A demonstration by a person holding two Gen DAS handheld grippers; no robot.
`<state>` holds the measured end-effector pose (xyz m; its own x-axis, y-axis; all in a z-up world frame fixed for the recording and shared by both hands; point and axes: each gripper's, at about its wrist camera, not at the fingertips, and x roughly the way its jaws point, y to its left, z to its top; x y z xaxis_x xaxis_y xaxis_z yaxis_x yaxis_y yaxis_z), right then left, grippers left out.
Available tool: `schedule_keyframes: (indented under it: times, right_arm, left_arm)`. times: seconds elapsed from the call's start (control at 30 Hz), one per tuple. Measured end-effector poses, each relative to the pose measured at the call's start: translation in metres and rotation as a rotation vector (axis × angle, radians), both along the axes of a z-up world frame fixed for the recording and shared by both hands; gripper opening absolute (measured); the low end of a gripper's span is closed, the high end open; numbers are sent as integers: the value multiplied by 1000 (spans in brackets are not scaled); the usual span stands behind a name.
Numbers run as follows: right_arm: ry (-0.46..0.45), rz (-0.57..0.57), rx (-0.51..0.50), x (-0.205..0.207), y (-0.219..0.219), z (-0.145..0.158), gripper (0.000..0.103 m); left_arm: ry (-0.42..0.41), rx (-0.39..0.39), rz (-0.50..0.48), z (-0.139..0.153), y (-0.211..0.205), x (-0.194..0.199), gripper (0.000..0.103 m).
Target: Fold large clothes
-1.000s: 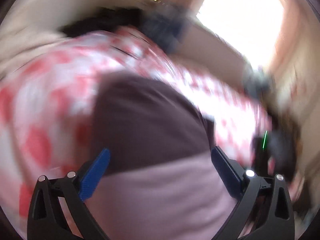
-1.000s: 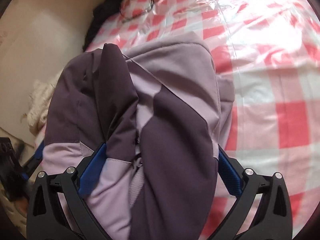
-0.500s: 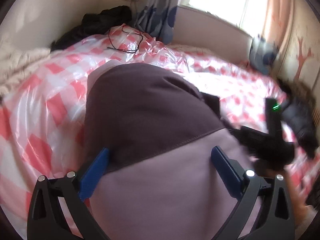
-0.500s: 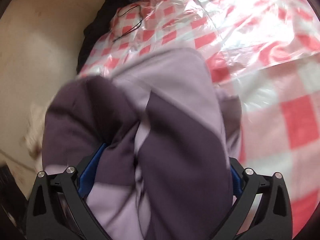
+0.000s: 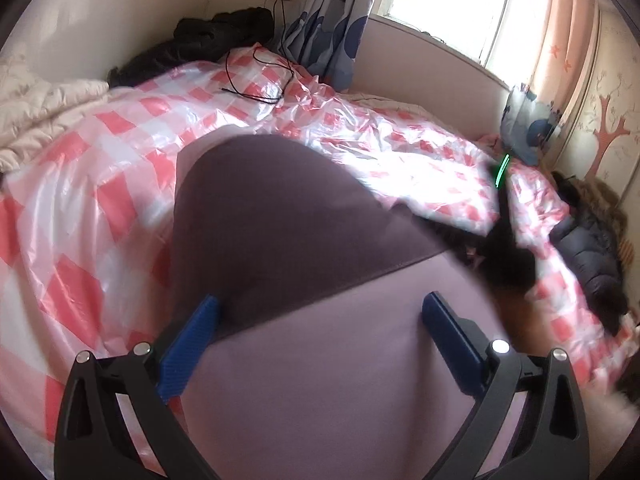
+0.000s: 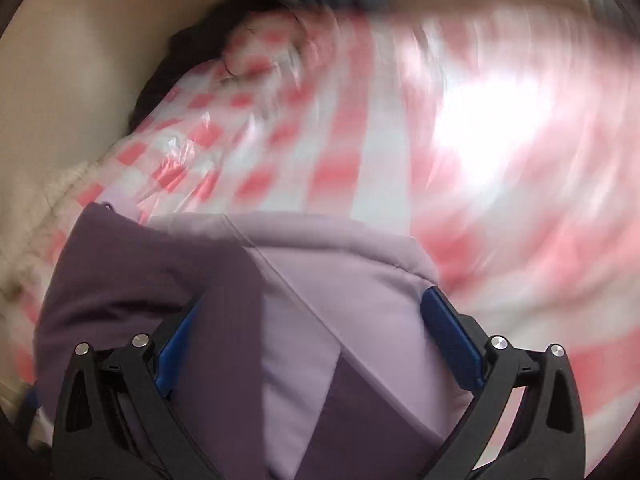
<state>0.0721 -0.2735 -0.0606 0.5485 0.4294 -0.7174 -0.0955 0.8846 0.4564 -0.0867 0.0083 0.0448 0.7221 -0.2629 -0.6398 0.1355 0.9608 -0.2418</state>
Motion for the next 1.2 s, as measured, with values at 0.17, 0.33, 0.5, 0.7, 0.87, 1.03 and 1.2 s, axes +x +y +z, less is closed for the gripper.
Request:
schedule_keyframes:
  times: [0.17, 0.33, 0.5, 0.7, 0.87, 1.03, 1.2]
  right_arm:
    - [29, 21, -43, 0, -4, 6, 97]
    - [-41, 59, -218, -29, 1, 64, 97]
    - [-163, 0, -334, -93, 16, 61, 97]
    - [-141, -59, -91, -97, -17, 20, 97]
    - [-84, -11, -148, -86, -13, 39, 97]
    - [-195, -60, -276, -112, 6, 53, 97]
    - [-135, -42, -127, -103, -13, 32, 97]
  left_arm:
    - [21, 48, 20, -6, -7, 3, 97]
    - [14, 22, 31, -8, 3, 1, 97]
    - [10, 17, 20, -8, 5, 1, 97]
    - [-9, 101, 12, -8, -13, -3, 97]
    - [-14, 116, 27, -8, -12, -2, 97]
    - [-25, 112, 24, -7, -10, -5, 97]
    - [-48, 187, 18, -6, -23, -9, 97]
